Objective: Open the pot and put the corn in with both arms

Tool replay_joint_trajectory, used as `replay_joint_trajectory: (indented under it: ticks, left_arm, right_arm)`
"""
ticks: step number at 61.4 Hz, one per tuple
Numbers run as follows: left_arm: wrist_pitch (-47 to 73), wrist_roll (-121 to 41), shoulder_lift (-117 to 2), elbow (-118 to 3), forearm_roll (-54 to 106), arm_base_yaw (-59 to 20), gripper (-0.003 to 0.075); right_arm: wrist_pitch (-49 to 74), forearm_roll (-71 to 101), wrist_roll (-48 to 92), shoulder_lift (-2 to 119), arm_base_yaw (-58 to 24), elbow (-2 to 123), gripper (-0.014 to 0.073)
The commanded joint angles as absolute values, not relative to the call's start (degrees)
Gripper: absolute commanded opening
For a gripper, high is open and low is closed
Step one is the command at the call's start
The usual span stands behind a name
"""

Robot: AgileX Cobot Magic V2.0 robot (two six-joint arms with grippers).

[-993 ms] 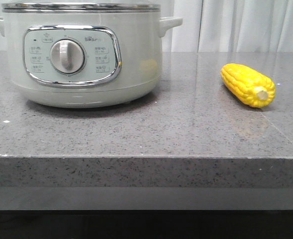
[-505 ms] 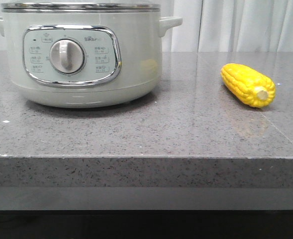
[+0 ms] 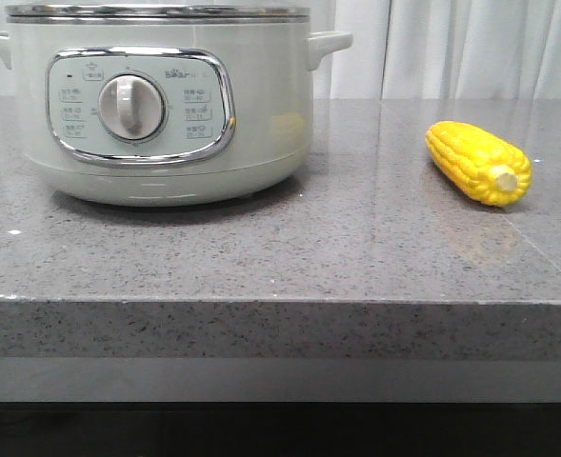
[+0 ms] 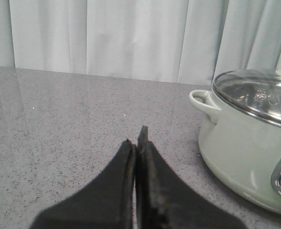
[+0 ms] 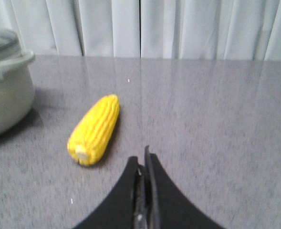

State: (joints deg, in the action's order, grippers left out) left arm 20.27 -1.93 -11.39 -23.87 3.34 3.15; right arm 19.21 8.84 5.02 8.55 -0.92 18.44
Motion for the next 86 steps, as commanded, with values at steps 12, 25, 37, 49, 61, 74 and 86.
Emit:
replay_joint_trajectory:
  ticks: [12,25,37,49,61,74,86]
  left_arm:
    - [16.98,-1.41,-24.34,-34.08,3.71,2.88,-0.0017]
    - [15.81,-1.41,-25.32,-33.97,3.71,2.88,0.0202]
    - [13.10,-1.41,-25.46,-33.97,3.05,2.88,0.0706]
    - [12.12,-1.41,-25.81,-33.97,5.26,2.88,0.0639]
    - [20.27,-1.82,-33.84,-41.27,6.33,1.51,0.0629]
    - [25.92,-3.11,-48.94,-55.16,6.33,-6.01,0.0629]
    - [35.57,-3.01,-63.70,-70.43,7.74,-13.70,0.0629]
  right_arm:
    - [13.79,8.30,7.44,26.89,-0.65,34.18,-0.0060]
    - [14.13,8.30,7.44,29.42,-0.65,34.91,0.0127]
    - [16.61,8.30,7.44,29.42,-0.65,34.91,0.0599]
    - [16.67,8.30,7.44,29.42,-0.65,34.91,0.0654]
    - [16.61,8.30,7.44,29.42,-0.65,34.91,0.0654]
    - [16.61,8.30,7.44,29.42,-0.65,34.91,0.0654]
    - [16.61,8.30,7.44,29.42,-0.65,34.91,0.0654]
